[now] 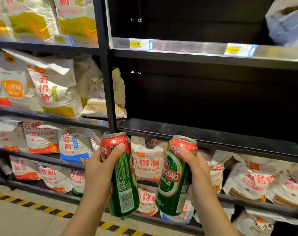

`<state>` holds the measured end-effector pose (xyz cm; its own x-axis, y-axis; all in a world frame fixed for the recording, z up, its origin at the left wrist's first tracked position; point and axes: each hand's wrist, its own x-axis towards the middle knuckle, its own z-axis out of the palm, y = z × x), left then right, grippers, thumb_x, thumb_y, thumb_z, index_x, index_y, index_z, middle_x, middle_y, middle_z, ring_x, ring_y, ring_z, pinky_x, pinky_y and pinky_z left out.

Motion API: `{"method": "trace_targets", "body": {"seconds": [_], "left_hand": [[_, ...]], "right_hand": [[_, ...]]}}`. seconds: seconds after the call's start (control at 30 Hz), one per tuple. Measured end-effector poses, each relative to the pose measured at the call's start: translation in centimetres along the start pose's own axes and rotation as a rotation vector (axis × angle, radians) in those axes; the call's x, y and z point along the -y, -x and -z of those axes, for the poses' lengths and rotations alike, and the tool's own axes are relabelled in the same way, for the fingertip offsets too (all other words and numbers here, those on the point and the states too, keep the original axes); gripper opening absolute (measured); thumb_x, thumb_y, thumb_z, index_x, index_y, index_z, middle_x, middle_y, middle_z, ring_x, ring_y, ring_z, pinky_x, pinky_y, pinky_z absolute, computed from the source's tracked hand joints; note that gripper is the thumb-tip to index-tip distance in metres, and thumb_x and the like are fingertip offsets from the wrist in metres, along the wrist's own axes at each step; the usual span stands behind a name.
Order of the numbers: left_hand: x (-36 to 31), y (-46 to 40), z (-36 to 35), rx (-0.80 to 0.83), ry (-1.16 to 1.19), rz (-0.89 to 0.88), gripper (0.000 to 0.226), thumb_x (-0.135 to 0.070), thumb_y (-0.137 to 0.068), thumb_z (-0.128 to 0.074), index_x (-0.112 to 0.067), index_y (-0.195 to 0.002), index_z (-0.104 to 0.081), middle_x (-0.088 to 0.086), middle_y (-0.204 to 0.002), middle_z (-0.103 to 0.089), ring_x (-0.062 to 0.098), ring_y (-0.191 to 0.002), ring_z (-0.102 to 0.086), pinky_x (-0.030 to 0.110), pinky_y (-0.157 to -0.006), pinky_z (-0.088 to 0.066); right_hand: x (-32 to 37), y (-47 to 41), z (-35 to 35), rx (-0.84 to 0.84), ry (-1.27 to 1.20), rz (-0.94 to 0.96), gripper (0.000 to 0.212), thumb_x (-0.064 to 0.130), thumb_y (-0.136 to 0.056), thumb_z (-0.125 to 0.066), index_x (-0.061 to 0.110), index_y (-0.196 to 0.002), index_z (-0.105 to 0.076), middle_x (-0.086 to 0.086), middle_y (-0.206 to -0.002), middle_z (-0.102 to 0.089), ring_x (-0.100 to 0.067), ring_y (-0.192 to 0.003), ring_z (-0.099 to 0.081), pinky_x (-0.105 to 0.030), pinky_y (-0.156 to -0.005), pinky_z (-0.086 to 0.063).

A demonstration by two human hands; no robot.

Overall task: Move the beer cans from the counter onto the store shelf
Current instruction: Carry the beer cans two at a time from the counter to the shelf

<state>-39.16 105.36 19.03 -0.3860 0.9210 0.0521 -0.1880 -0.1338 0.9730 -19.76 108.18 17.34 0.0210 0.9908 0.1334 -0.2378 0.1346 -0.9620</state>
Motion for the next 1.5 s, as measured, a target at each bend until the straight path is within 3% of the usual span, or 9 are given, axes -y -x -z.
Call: {"method": "trace_targets", "body": {"seconds": [0.27, 0.57, 0.67, 0.8, 1.0, 1.23, 1.3, 1.37, 1.5], "left_hand": [[1.9, -17.2, -0.8, 0.103, -0.053, -0.020, 0.039, -0.052, -0.053, -0.078, -0.031, -0.085, -0.069, 0.004, -0.085, -0.073, 0.025, -0.084, -0.070, 0.045, -0.076, -0.054], [4.2, -31.1, -5.0, 0.227, -0.141, -0.068, 0.042, -0.034, -0.070, -0.075, -0.017, -0.107, -0.063, 0.004, -0.097, -0.070, 0.019, -0.092, -0.067, 0.033, -0.077, -0.053], [4.8, -34.6, -6.4, 0.227, -0.151, -0.101, 0.059, -0.038, -0.064, -0.081, -0.017, -0.115, -0.059, 0.002, -0.104, -0.068, 0.014, -0.096, -0.065, 0.030, -0.080, -0.052], [6.0, -38.3, -7.9, 0.175, -0.167, -0.121, 0.054, -0.021, -0.073, -0.078, -0.015, -0.120, -0.053, 0.000, -0.107, -0.063, 0.010, -0.095, -0.062, 0.020, -0.074, -0.049], [8.2, -42.8, -9.2, 0.078, -0.183, -0.027, 0.042, -0.021, -0.069, -0.081, -0.012, -0.099, -0.052, 0.001, -0.090, -0.062, 0.019, -0.089, -0.061, 0.028, -0.070, -0.047], [9.8, -45.3, -10.7, 0.044, -0.180, 0.039, 0.047, -0.017, -0.071, -0.080, -0.007, -0.106, -0.050, -0.004, -0.083, -0.057, 0.008, -0.077, -0.055, 0.028, -0.066, -0.042], [10.4, -45.9, -10.9, 0.054, -0.180, 0.052, 0.051, -0.020, -0.069, -0.081, -0.004, -0.108, -0.053, 0.002, -0.088, -0.062, 0.016, -0.083, -0.059, 0.027, -0.066, -0.044], [11.0, -46.5, -11.0, 0.049, -0.198, 0.033, 0.055, -0.021, -0.067, -0.083, -0.005, -0.113, -0.057, 0.006, -0.095, -0.065, 0.025, -0.093, -0.063, 0.032, -0.070, -0.049], [11.2, -47.1, -11.5, 0.063, -0.186, -0.047, 0.061, -0.008, -0.068, -0.081, -0.017, -0.121, -0.052, -0.005, -0.102, -0.062, 0.010, -0.094, -0.059, 0.028, -0.086, -0.045]], "right_hand": [[-3.8, -13.9, -5.0, -0.087, 0.060, 0.044, 0.061, 0.051, -0.056, -0.070, 0.018, -0.107, -0.064, -0.003, -0.093, -0.073, -0.019, -0.088, -0.070, -0.023, -0.067, -0.055], [-6.7, -25.9, -7.2, -0.169, 0.170, 0.087, 0.064, 0.045, -0.058, -0.077, 0.024, -0.115, -0.057, 0.003, -0.104, -0.069, -0.011, -0.095, -0.068, -0.024, -0.073, -0.054], [-7.6, -30.0, -7.6, -0.170, 0.195, 0.092, 0.054, 0.032, -0.068, -0.079, 0.024, -0.116, -0.057, 0.005, -0.106, -0.068, -0.007, -0.095, -0.067, -0.022, -0.074, -0.053], [-9.0, -34.6, -7.9, -0.151, 0.210, 0.062, 0.047, 0.025, -0.074, -0.079, 0.022, -0.115, -0.057, 0.004, -0.106, -0.069, -0.008, -0.095, -0.067, -0.023, -0.076, -0.053], [-11.3, -40.2, -8.1, -0.169, 0.181, 0.030, 0.056, 0.020, -0.070, -0.082, 0.022, -0.119, -0.054, 0.000, -0.104, -0.070, -0.013, -0.094, -0.068, -0.028, -0.078, -0.053], [-13.2, -43.6, -8.0, -0.118, 0.148, 0.000, 0.060, 0.024, -0.055, -0.078, 0.024, -0.111, -0.058, -0.001, -0.104, -0.070, -0.019, -0.097, -0.067, -0.032, -0.082, -0.053], [-13.8, -44.3, -7.6, -0.101, 0.137, -0.014, 0.060, 0.022, -0.054, -0.080, 0.024, -0.110, -0.059, -0.001, -0.107, -0.070, -0.019, -0.101, -0.066, -0.035, -0.088, -0.052], [-14.3, -44.8, -7.3, -0.090, 0.140, -0.020, 0.062, 0.017, -0.057, -0.086, 0.023, -0.113, -0.060, 0.000, -0.110, -0.070, -0.018, -0.105, -0.065, -0.037, -0.092, -0.051], [-14.7, -45.9, -6.8, -0.043, 0.144, 0.015, 0.059, 0.009, -0.063, -0.083, 0.017, -0.116, -0.059, -0.001, -0.111, -0.070, -0.015, -0.105, -0.065, -0.035, -0.092, -0.049]]}}
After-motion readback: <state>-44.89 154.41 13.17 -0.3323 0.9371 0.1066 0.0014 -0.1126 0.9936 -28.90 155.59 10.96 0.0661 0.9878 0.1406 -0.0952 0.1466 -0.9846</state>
